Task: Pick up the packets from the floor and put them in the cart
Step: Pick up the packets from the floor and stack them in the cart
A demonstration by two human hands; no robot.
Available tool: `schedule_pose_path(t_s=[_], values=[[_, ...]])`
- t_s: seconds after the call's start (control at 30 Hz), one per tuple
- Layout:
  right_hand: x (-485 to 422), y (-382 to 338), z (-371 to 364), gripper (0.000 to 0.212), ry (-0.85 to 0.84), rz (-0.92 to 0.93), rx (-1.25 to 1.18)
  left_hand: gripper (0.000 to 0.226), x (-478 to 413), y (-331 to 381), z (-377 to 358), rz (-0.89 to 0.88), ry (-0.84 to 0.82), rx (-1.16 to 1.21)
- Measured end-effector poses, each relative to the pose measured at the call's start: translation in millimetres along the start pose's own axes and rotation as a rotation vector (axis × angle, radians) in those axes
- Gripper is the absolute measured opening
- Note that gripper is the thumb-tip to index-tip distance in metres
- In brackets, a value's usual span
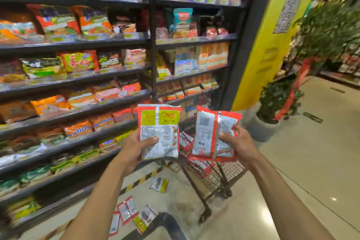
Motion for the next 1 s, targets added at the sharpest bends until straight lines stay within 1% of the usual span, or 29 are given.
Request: schedule_pose_path(t_s=[0.03,0.07,0.1,0.13,0.17,0.2,0.23,0.3,0.33,0.47,0.57,0.63,0.73,0.83,0.87,0.9,1.0], values=[[4.1,-9.6,23.6,0.091,-0.005,0.007,-0.006,0.038,-3.1,1.3,-27.9,-0.008,-0.017,-0.006],[6.6,-18.3,48.4,0.089,-0.004,0.012,-0.013,0.037,-6.4,2.2,-56.7,-0.019,-0.032,-0.006],[7.7,-26.1,73.5,0.076,-0.002,0.014,-0.011,0.036,-8.7,3.7,-85.8,-0.03,-0.05,-0.008],[10.0,-36.1,101.5,0.057,-0.008,0.009,-0.016,0.036,-11.6,3.1,-120.1,-0.034,-0.06,0.0],[11.3,-40.8,116.2,0.041,-0.012,0.004,-0.033,0.037,-12.6,2.3,-139.6,-0.027,-0.068,0.013],[11.4,-44.6,132.7,0.034,0.003,-0.005,-0.045,0.042,-13.5,2.8,-159.3,-0.031,-0.075,0.025],[10.3,-52.2,157.4,0.031,0.01,-0.007,-0.035,0.051,-15.8,4.5,-186.6,-0.037,-0.077,0.033],[6.0,-65.2,199.8,0.031,0.025,-0.005,0.0,0.076,-21.3,5.7,-231.5,-0.036,-0.08,0.021],[2.7,-70.0,219.6,0.03,0.039,-0.013,0.009,0.084,-24.1,6.2,-251.0,-0.035,-0.083,0.013],[-19.0,-77.8,282.4,0.034,0.064,-0.064,0.007,0.1,-37.9,3.3,-306.9,-0.018,-0.085,0.002],[-39.0,-78.0,311.0,0.037,0.059,-0.102,0.006,0.098,-52.7,0.5,-335.9,-0.008,-0.079,0.013],[-57.5,-73.9,324.9,0.036,0.06,-0.12,0.005,0.102,-68.1,-5.1,-349.9,0.002,-0.078,0.02],[-92.2,-61.7,340.1,0.036,0.066,-0.158,0.009,0.095,-102.1,-19.5,-361.5,0.018,-0.057,0.031],[-139.5,-43.5,352.0,0.038,0.063,-0.205,0.033,0.109,-147.3,-38.0,-367.3,0.038,-0.027,0.05],[-152.3,-39.1,354.1,0.04,0.063,-0.217,0.038,0.109,-159.3,-43.0,-367.7,0.047,-0.016,0.054],[-165.2,-35.7,355.0,0.041,0.063,-0.227,0.045,0.103,-171.9,-47.5,-368.7,0.056,-0.013,0.059],[-211.6,-22.7,357.9,0.039,0.072,-0.268,0.07,0.059,-218.6,-64.1,-366.4,0.126,0.025,0.084]])
Point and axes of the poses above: each hand's wrist, its own x-axis away from the middle knuckle, its own z-axis out of the back of the hand, y = z × x, the point moved 9 cm from there along -x, towards the middle knuckle, and after that the axes turned 12 degrees about -x, right-handed, at the moved point
